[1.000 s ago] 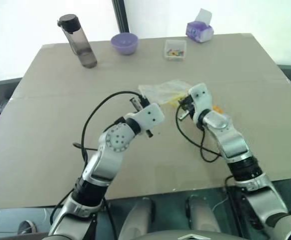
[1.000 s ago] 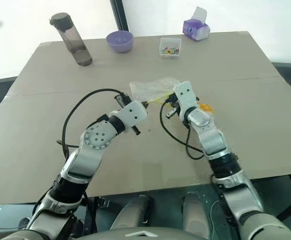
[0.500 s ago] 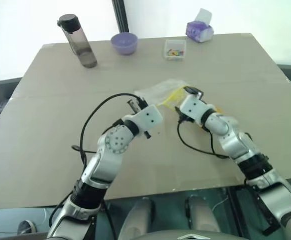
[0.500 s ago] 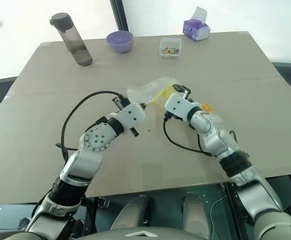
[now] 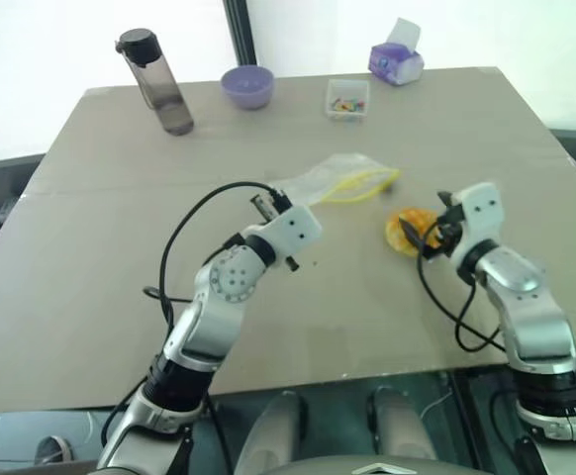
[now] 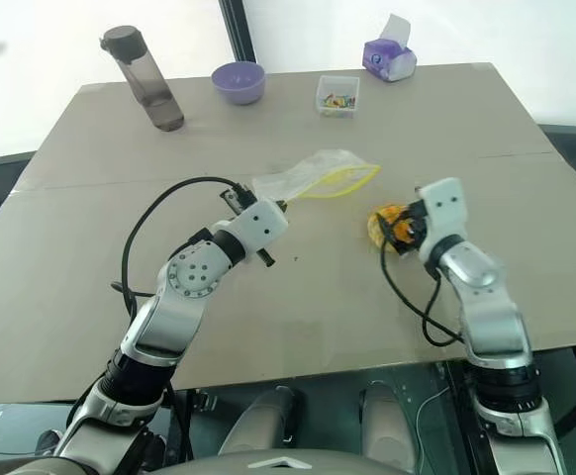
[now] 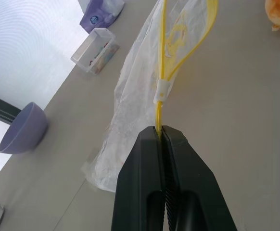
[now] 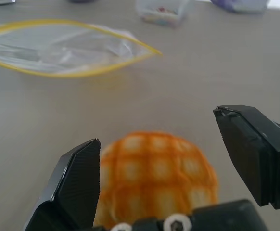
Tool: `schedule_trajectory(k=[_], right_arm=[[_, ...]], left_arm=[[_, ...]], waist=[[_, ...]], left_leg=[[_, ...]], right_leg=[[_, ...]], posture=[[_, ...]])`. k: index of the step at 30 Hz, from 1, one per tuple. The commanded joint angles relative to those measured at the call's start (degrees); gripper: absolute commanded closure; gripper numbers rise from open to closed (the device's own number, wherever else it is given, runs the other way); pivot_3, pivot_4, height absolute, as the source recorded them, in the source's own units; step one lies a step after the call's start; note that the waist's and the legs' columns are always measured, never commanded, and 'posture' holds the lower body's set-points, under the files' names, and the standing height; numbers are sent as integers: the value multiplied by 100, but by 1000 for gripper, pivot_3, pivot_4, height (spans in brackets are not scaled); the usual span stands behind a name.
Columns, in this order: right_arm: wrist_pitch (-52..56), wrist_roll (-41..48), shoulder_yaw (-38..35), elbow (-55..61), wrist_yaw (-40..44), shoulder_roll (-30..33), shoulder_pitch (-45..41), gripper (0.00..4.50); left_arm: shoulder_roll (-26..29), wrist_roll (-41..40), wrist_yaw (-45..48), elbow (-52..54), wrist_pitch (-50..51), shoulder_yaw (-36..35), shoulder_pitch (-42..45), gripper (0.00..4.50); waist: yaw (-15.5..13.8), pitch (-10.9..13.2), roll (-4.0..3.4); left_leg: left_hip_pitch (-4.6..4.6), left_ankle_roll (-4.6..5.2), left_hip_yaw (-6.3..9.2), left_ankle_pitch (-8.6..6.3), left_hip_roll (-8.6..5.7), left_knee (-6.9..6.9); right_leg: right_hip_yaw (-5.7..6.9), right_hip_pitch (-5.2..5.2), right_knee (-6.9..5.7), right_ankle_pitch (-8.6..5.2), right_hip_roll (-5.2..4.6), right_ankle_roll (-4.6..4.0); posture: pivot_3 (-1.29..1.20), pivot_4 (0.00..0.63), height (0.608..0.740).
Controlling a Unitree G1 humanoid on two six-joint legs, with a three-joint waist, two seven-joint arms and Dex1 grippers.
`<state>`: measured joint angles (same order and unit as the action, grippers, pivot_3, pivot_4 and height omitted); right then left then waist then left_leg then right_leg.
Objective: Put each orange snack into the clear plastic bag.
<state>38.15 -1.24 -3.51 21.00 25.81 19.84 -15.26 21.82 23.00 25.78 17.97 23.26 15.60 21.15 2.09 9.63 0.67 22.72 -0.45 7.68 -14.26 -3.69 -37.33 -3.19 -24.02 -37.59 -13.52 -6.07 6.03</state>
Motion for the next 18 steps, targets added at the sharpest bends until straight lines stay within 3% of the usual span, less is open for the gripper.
schedule_trajectory(k=[1,10,13,18], right_arm=[[603,375,-215,389,-56,-78,108,210],[1347,875,-192,138,-51,-74,197,210],[1554,1212,-317,154,-56,-182,157,953],[1771,1539,-459,136,-181,-272,38,3545]], left_arm=[[17,-21,-36,103,-64,-102,55,4500],[58,-41,-30,13,-117,-119,104,4500],[56,-40,-33,-3,-128,-111,111,4500],[51,-51,-39,-36,-158,-104,123,4500]], waist=[[14,0,0],[5,-2,1],[8,-2,1],[8,-2,0]], left_leg=[[0,1,-1,-1,0,0],[-3,2,-1,-1,0,-1],[-6,3,-1,-2,0,-1],[-7,3,-1,-2,0,-1]], right_leg=[[0,0,0,0,0,0],[0,2,-1,0,-1,0],[0,6,-1,0,0,0],[0,7,0,0,0,0]], posture=[[0,150,739],[0,150,739],[0,150,739],[0,150,739]])
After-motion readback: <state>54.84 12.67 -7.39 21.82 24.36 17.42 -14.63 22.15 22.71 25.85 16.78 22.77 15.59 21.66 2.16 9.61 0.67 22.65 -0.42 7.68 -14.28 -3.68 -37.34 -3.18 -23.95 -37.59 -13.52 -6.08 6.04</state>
